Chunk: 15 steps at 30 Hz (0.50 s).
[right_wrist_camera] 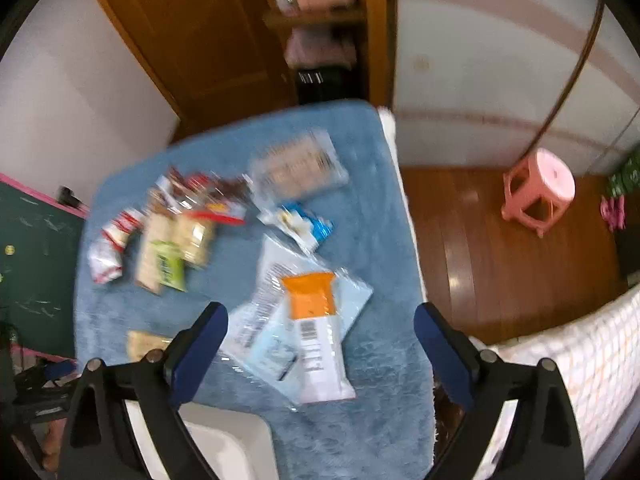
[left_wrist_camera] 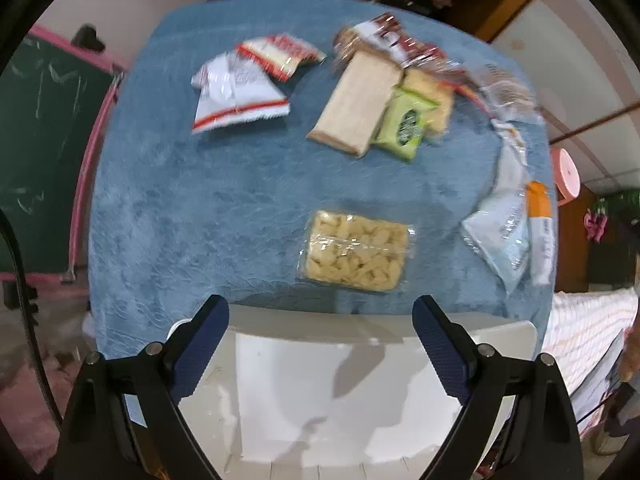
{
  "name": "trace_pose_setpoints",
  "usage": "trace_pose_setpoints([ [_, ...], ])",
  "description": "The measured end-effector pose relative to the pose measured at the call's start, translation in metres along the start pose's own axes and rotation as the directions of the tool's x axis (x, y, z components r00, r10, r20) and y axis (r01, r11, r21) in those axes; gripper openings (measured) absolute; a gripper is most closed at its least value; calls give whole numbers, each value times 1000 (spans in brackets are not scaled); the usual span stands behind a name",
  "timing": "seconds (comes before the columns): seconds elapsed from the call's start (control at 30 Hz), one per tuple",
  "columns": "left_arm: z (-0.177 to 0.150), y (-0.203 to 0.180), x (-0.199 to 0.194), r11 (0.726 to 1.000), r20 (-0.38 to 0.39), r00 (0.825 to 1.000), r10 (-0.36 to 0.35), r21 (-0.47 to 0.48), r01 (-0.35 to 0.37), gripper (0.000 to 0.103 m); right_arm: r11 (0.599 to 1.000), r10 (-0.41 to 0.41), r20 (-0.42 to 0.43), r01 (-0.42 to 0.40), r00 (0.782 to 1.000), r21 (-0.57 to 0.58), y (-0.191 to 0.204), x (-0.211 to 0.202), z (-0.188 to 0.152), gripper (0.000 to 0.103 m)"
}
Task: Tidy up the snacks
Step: 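Grasp the clear puffed-snack bag with left tool while right tool grasps orange-white bar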
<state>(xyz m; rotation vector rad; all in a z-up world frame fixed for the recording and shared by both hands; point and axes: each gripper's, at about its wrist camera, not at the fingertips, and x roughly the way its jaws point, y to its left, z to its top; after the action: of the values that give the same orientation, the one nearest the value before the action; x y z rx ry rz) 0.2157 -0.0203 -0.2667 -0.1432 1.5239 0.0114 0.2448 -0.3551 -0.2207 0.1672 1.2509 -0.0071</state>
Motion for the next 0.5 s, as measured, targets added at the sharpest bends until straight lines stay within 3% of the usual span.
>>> trace_pose_setpoints([
  [0.23,14,-10,33,999,-86,996,-36,10,37,92,999,-24,-172,16,985,-48,0,74,-18,85],
  [0.43,24,-28,63,999,-138,989,-48,8,50,92,998,-21,-205,7,978,-69,-3,89,-29,84],
  [0.5,27,-34,73,999,-160,986,-45,13,47,92,997,-13,-212,-3,977,-78,-5,91,-32,76],
])
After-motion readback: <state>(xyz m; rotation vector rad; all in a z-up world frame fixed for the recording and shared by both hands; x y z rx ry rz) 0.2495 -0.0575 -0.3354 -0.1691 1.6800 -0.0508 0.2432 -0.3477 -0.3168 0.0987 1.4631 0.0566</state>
